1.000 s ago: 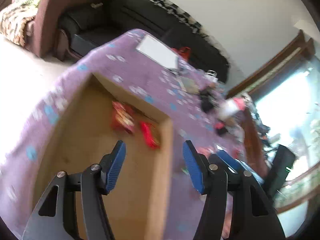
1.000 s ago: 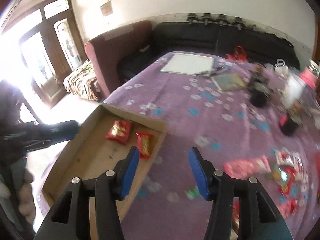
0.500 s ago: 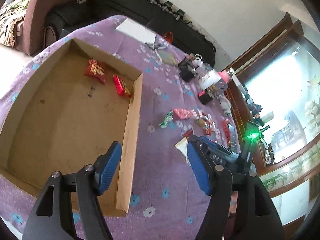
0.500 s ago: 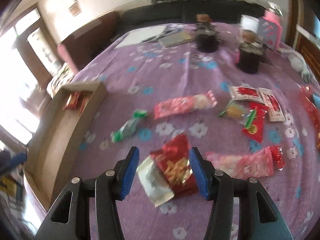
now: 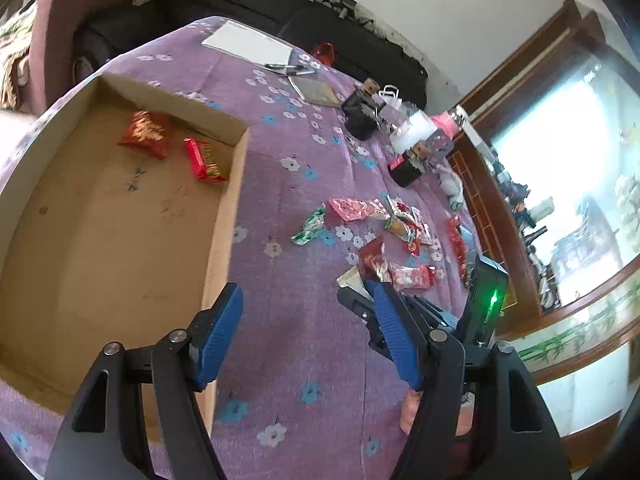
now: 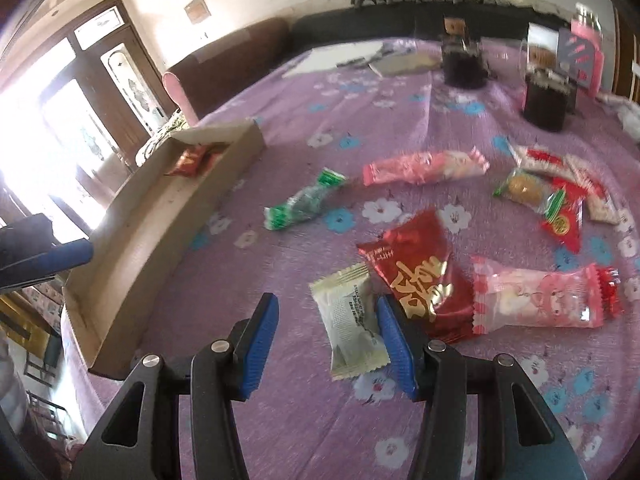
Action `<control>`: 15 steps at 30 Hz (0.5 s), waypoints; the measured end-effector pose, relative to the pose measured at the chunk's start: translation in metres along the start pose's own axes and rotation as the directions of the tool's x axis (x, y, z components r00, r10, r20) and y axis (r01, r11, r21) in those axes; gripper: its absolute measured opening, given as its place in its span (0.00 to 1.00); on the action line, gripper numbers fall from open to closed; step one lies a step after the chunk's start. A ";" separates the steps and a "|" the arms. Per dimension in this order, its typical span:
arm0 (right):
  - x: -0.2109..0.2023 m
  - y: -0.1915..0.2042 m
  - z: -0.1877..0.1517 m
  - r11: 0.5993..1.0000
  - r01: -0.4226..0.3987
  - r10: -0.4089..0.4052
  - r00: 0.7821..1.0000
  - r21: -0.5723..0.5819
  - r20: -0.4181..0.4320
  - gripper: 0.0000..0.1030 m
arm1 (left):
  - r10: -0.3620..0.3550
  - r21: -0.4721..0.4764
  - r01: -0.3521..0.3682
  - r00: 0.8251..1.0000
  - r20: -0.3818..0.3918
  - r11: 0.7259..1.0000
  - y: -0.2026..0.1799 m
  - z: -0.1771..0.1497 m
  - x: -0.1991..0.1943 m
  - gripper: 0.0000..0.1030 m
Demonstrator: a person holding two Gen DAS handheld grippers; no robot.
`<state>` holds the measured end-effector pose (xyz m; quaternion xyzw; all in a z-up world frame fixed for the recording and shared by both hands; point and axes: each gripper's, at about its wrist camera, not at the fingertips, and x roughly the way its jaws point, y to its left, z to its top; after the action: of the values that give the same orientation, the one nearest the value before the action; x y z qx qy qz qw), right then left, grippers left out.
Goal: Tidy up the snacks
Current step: 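Grasp the green-wrapped candy with left gripper while right grasps white pillow-pack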
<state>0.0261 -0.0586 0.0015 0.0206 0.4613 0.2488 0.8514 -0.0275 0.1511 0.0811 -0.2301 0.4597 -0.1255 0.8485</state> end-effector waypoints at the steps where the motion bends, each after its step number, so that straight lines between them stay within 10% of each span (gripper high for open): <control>1: 0.000 -0.002 0.001 1.000 0.000 0.000 1.000 0.003 0.004 0.49 | 0.010 0.015 -0.009 1.000 -0.007 1.000 -0.004 0.003 0.005 0.65; 5: 0.002 -0.004 0.000 0.999 0.049 -0.049 0.999 0.001 0.023 0.30 | 0.072 0.075 -0.068 0.996 -0.057 0.995 -0.024 0.016 0.037 0.65; 15: -0.005 -0.009 -0.008 0.998 0.065 -0.065 0.998 0.002 0.023 0.30 | 0.322 0.318 -0.284 0.944 -0.072 0.904 -0.060 0.042 0.138 0.65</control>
<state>0.0215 -0.0704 -0.0017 0.0088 0.4520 0.2206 0.8643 0.0824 0.0526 0.0313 -0.0144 0.5165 -0.0748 0.8529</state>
